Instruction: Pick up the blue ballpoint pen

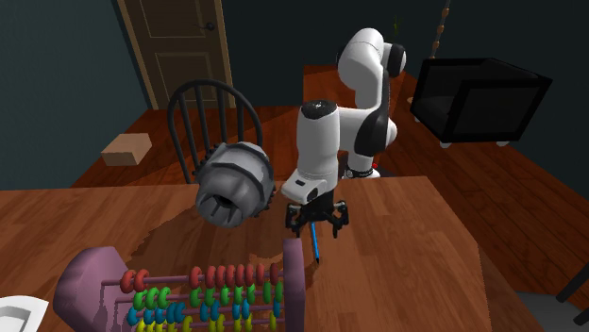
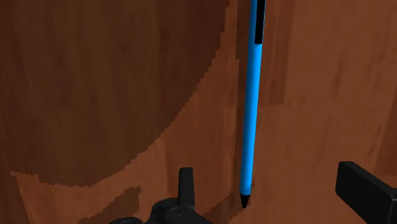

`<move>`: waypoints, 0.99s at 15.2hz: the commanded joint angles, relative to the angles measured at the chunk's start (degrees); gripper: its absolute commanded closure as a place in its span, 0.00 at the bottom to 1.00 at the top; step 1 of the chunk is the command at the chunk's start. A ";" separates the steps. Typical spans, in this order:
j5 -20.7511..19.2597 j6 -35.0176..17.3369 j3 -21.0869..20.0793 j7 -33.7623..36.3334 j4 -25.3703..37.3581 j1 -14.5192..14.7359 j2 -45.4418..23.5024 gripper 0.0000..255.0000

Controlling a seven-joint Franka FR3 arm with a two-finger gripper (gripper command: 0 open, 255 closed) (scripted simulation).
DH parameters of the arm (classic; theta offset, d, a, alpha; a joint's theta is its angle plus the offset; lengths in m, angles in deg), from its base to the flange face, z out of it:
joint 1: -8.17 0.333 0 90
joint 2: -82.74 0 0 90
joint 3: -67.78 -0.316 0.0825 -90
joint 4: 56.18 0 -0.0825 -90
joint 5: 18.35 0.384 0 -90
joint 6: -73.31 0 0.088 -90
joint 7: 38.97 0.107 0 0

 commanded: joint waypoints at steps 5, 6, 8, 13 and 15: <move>-0.12 -3.13 0.01 -0.15 -2.24 0.03 -0.88 0.00; -0.10 -3.16 0.00 -0.13 -2.37 0.05 -0.77 1.00; -0.10 -3.14 0.00 -0.12 -2.34 0.05 -0.78 1.00; -0.10 -3.15 -0.01 -0.11 -2.36 0.06 -0.77 1.00; -0.12 -3.13 0.02 -0.15 -2.23 0.03 -0.88 1.00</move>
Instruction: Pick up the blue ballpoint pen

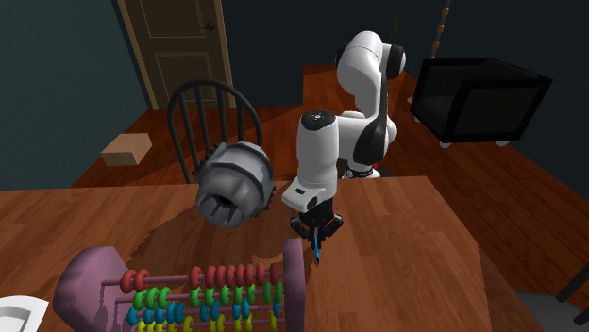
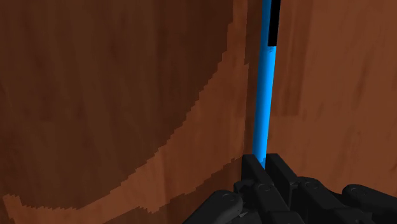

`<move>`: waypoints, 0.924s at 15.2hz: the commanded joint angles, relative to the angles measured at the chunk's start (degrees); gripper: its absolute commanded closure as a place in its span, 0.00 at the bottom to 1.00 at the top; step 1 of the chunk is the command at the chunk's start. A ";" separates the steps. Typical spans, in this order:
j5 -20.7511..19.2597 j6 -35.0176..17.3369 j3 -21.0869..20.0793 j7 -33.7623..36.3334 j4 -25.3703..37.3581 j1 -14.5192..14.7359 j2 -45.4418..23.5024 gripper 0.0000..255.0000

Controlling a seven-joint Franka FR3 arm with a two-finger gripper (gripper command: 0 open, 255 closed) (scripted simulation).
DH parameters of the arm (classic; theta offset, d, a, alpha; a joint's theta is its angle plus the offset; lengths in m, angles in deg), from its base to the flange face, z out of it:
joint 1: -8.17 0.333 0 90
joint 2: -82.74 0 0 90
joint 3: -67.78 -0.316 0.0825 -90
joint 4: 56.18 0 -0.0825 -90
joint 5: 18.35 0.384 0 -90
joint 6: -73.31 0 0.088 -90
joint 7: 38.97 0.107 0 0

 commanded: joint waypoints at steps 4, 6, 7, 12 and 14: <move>0.09 2.91 0.00 0.04 2.24 -0.05 0.68 1.00; 0.12 4.37 -0.01 0.09 3.41 -0.07 0.97 1.00; 0.14 5.11 -0.01 0.11 4.02 -0.07 1.10 1.00; 0.17 8.83 -0.02 0.26 7.29 -0.09 1.56 1.00; 0.17 10.34 -0.02 0.34 8.71 -0.09 1.66 1.00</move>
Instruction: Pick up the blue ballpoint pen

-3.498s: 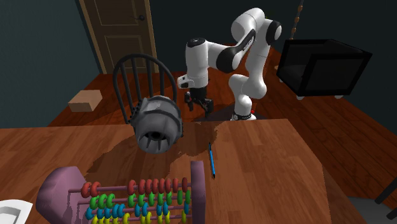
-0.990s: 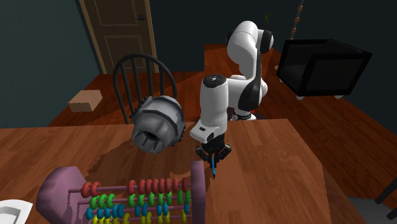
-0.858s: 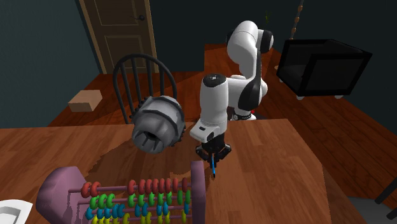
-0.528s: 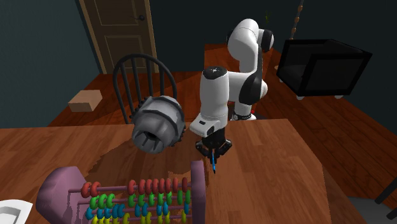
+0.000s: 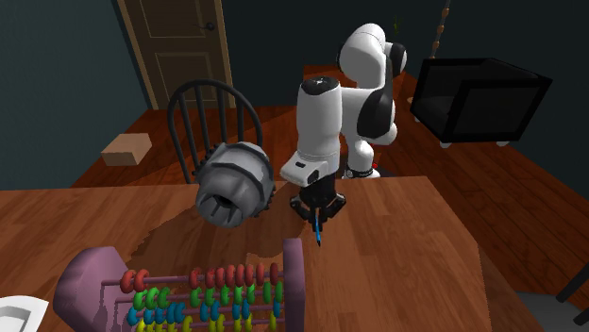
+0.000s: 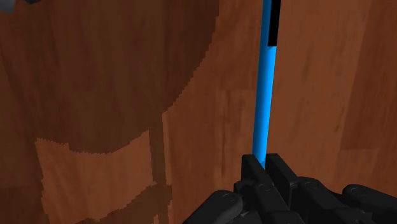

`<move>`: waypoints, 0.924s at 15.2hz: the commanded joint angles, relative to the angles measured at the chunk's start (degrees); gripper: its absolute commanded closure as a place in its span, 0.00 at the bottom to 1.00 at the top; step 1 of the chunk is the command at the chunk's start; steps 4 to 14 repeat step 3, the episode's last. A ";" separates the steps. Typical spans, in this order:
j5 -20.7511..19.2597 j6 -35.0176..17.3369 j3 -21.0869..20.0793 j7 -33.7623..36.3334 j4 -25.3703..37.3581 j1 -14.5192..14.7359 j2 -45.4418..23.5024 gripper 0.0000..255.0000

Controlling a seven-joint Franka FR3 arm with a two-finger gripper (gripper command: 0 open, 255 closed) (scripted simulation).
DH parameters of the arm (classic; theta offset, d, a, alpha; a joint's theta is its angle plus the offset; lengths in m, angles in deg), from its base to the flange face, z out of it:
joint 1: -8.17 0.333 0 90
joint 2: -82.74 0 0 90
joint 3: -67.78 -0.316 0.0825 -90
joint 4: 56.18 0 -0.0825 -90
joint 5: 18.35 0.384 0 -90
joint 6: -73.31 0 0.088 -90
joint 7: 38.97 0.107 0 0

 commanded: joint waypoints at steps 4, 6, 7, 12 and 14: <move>-0.02 1.74 -0.01 0.10 1.67 0.01 0.04 1.00; -0.02 1.74 -0.01 0.10 1.67 0.01 0.04 1.00; -0.02 1.74 -0.01 0.10 1.67 0.01 0.04 1.00; -0.02 1.74 -0.01 0.10 1.67 0.01 0.04 1.00; -0.02 1.74 -0.01 0.10 1.67 0.01 0.04 1.00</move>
